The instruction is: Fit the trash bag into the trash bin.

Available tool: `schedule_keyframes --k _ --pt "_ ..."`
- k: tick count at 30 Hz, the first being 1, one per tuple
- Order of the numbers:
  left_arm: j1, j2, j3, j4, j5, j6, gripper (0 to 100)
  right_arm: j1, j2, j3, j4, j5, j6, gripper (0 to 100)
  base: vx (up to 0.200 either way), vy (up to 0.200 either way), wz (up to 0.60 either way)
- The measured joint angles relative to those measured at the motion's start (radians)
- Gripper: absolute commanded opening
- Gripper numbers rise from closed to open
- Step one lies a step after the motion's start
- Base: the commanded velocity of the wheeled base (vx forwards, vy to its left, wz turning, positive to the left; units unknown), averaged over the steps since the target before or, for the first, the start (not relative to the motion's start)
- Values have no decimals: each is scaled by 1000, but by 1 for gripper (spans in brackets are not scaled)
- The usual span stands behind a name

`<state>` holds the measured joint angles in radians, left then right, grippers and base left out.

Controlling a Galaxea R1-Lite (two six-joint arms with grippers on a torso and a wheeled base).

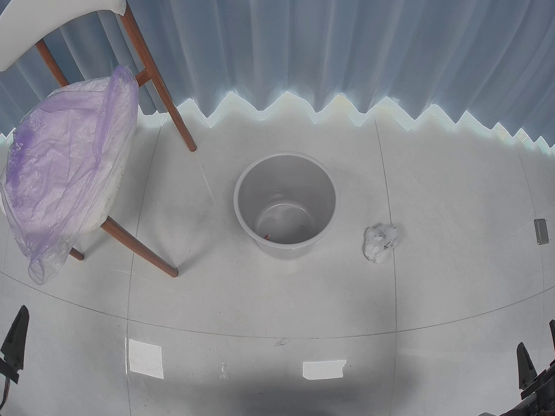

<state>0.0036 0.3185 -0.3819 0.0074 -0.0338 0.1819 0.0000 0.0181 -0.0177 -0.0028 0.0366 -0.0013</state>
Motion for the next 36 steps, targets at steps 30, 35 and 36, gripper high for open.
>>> schedule_keyframes --k 30,35,36 --pt "-160 921 -420 -313 164 182 100 0 0 0 0 0 0 100 0 0 0" --pt "-166 1032 -452 -414 218 241 100 0 0 0 0 0 0 100 0 0 0" --pt "-166 1049 -457 -419 223 246 100 0 0 0 0 0 0 100 0 0 0"
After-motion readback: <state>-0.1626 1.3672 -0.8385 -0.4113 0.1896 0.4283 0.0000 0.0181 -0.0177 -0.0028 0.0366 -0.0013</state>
